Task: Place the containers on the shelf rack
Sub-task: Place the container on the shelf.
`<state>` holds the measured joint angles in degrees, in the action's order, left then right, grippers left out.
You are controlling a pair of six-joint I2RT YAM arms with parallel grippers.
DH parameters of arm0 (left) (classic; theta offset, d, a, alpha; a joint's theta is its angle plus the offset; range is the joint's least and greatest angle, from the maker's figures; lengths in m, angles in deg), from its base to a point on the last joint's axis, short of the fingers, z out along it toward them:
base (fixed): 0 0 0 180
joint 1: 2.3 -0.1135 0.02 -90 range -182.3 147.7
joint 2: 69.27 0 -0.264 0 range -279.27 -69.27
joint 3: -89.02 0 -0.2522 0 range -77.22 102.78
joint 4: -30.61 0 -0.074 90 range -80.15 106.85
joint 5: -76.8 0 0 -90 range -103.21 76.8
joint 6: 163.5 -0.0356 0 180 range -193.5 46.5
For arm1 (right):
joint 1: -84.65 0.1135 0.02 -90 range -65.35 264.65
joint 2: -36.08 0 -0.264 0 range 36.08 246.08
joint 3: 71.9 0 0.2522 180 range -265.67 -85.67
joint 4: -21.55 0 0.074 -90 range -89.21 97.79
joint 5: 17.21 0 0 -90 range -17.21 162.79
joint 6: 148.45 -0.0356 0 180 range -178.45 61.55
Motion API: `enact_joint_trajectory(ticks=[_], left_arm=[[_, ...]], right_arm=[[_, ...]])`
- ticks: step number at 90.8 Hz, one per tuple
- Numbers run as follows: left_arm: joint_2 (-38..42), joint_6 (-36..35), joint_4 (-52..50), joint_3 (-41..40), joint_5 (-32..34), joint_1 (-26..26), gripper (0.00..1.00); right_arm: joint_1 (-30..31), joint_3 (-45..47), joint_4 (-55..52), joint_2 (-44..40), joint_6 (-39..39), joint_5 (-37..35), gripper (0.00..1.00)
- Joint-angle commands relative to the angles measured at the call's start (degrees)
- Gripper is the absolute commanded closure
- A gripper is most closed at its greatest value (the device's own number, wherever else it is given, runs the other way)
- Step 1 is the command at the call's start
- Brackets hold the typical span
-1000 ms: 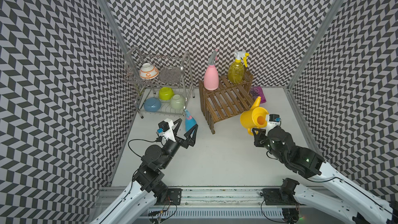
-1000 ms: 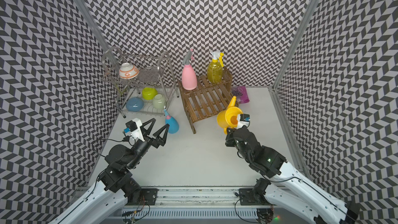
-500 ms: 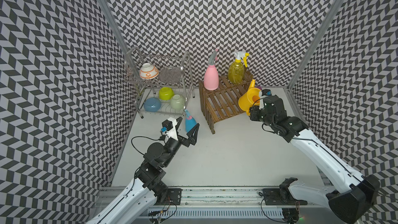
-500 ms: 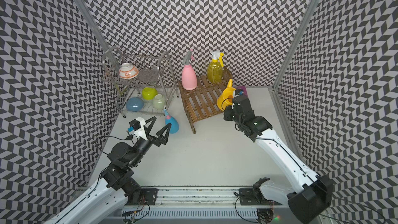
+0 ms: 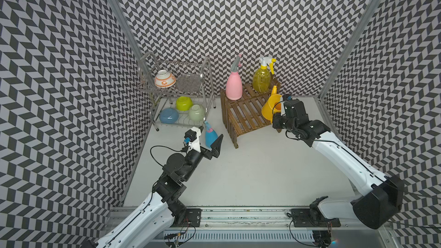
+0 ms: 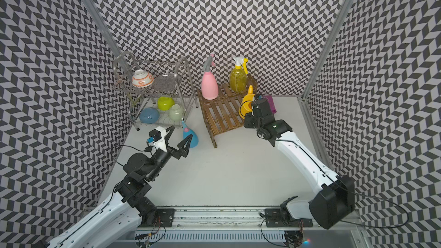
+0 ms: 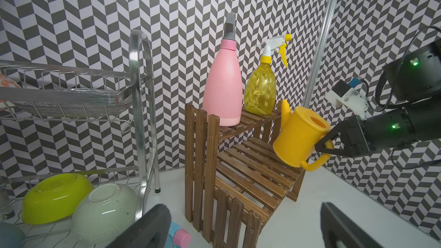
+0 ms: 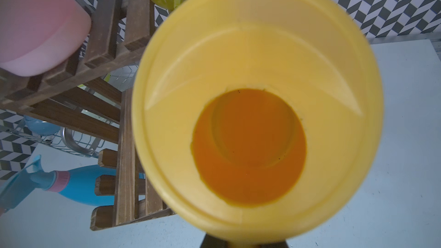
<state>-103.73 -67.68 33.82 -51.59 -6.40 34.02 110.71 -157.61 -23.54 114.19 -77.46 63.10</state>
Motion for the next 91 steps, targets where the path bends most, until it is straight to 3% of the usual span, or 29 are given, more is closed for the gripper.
enact_joint_trajectory(ticks=[1, 38, 91], left_arm=[[-0.15, -1.63, 2.66, 1.88, -0.45, -0.52, 0.0], [-1.28, -2.74, 3.2, 2.12, -1.58, -1.47, 0.0], [-2.0, -3.1, 3.83, 2.22, -2.58, -2.24, 0.0]], right_arm=[[-0.39, -2.48, 3.63, 0.42, 0.55, -1.84, 1.0], [-0.35, -3.8, 4.27, 4.38, -1.16, -3.09, 0.98], [-0.33, -4.08, 3.74, 5.99, -1.33, -1.53, 0.81]])
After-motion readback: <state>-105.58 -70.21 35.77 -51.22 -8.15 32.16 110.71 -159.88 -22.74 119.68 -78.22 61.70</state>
